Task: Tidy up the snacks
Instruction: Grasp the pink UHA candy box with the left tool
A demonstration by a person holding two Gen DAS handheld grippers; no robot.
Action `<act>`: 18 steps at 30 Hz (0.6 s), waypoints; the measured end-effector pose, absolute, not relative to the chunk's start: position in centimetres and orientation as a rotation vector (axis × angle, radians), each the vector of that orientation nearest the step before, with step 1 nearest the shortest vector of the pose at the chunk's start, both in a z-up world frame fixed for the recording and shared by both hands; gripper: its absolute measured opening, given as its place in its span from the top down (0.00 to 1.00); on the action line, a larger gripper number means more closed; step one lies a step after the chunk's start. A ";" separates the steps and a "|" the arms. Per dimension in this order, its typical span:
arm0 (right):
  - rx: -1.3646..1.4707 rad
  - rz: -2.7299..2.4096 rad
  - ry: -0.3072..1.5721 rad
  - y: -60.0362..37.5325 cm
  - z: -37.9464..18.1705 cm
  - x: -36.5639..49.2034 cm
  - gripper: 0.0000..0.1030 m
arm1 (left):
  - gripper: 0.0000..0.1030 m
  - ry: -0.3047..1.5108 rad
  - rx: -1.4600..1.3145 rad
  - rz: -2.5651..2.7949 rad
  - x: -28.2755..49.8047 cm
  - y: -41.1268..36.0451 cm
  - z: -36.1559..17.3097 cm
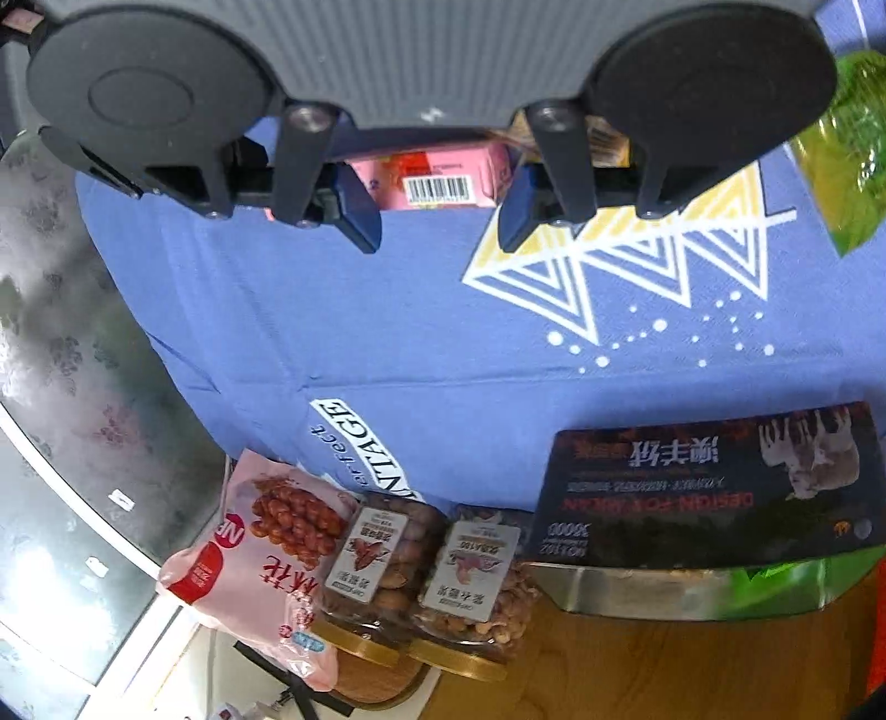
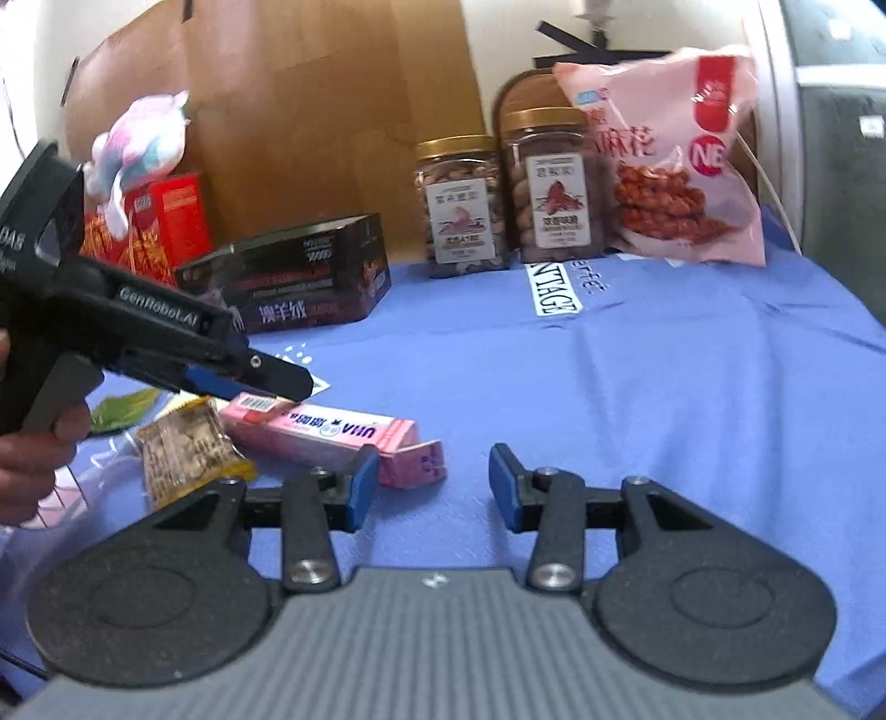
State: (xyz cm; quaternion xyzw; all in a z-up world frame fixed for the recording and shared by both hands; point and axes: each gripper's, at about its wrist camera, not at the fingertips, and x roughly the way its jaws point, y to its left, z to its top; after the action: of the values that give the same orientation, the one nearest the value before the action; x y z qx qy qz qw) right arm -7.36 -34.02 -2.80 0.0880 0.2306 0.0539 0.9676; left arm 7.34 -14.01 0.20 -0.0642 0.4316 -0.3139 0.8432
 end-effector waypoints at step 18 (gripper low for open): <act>0.110 0.114 0.480 -32.2 -3.1 -7.1 0.69 | 0.55 0.895 -0.125 -0.676 6.5 -14.5 0.6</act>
State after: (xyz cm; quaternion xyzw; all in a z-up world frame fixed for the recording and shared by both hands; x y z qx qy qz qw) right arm -7.06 -32.15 -3.10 0.0546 0.2373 0.0565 0.9682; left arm 6.50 -14.52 0.60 -0.0591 0.4242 -0.3202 0.8450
